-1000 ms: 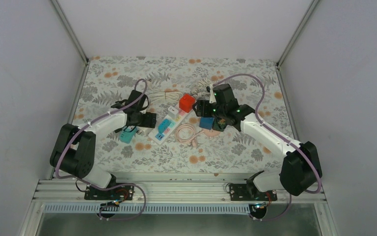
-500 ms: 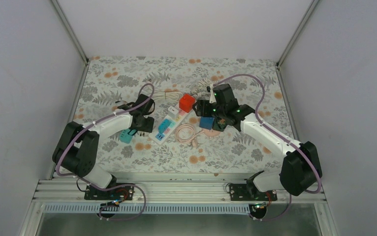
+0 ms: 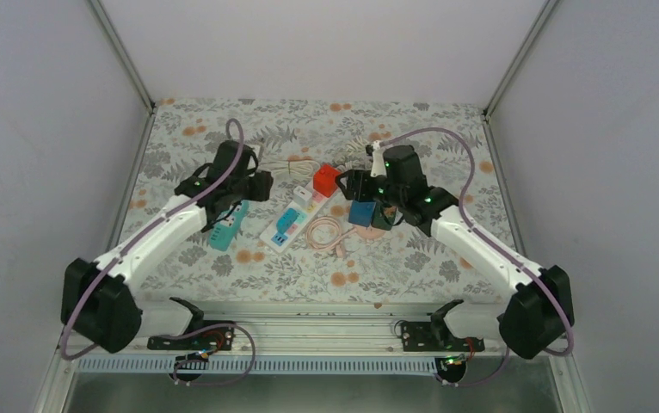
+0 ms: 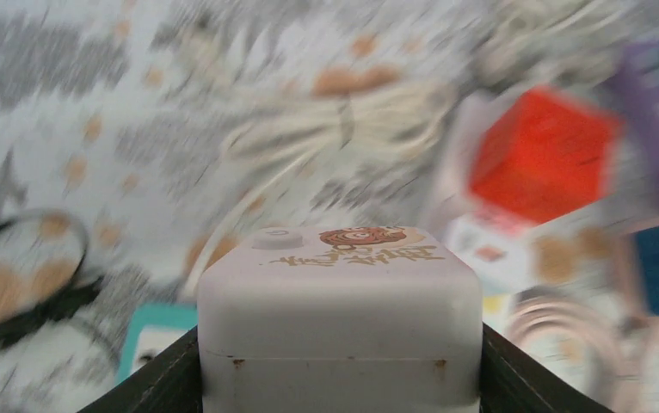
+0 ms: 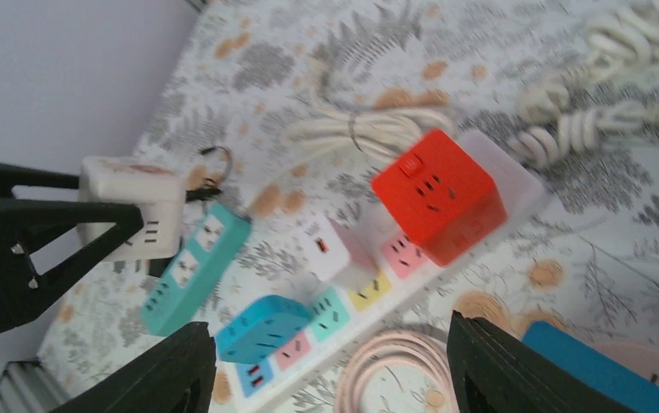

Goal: Insert the plug

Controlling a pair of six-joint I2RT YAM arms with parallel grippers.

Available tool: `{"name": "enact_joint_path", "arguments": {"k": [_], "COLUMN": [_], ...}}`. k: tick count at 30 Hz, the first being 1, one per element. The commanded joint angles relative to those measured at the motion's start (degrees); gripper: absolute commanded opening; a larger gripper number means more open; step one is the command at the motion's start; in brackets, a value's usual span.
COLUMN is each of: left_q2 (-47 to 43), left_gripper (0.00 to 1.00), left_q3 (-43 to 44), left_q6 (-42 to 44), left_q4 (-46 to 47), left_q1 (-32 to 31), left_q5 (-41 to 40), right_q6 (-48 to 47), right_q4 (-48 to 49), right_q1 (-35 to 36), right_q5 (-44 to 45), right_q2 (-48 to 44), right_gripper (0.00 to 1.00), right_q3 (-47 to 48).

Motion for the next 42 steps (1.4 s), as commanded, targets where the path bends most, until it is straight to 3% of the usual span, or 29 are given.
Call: {"name": "enact_joint_path", "arguments": {"k": [1,4,7,10,14,18,23,26,29,34,42], "left_q2": [-5.3,-6.3,-6.7,-7.5,-9.4,-9.8,-5.9,-4.1,-3.6,-4.3,-5.2], "left_gripper": [0.47,0.47,0.47,0.48,0.48,0.47,0.45,0.45,0.46,0.47,0.46], "left_q3": [3.1,3.9,4.1,3.6,0.5,-4.4,-2.1,-1.1,-0.7,-2.2,-5.1], "left_q6": [4.8,7.8,10.5,12.3,16.7,28.7,44.1,49.0,53.9,53.5,52.2], "left_q4": [10.9,16.3,21.5,26.9,34.2,42.1,39.7,40.3,39.0,41.1,43.5], "left_q1": [-0.1,-0.1,-0.2,-0.3,-0.9,-2.0,-3.5,-4.5,-5.6,-6.3,-6.8], "left_q5": [14.5,27.5,39.8,46.2,41.9,37.1,32.4,27.1,27.0,25.2,26.2], "right_q6": [-5.0,-7.9,-9.6,-9.9,-8.4,-8.3,-7.0,-7.6,-7.0,-5.5,-2.4], "right_q4": [5.8,7.0,8.0,8.8,5.9,-1.1,-4.7,-6.7,-6.2,-6.2,-1.6], "right_q1": [-1.3,-2.1,-2.2,-2.1,-2.2,-2.2,-1.9,-1.1,-0.5,0.4,2.3], "right_q5": [-5.2,-9.5,-14.4,-18.3,-18.0,-19.6,-20.8,-20.0,-18.9,-16.7,-20.5], "right_q2": [-4.9,-6.8,-8.0,-8.9,-8.1,-4.8,-1.1,1.8,4.0,7.7,12.3], "right_gripper": [0.71,0.74,0.88,0.95,0.96,0.95,0.93,0.94,0.95,0.95,0.92], "right_q3": [-0.3,0.7,2.2,3.8,7.8,14.5,17.7,19.3,19.9,20.9,22.4]}}
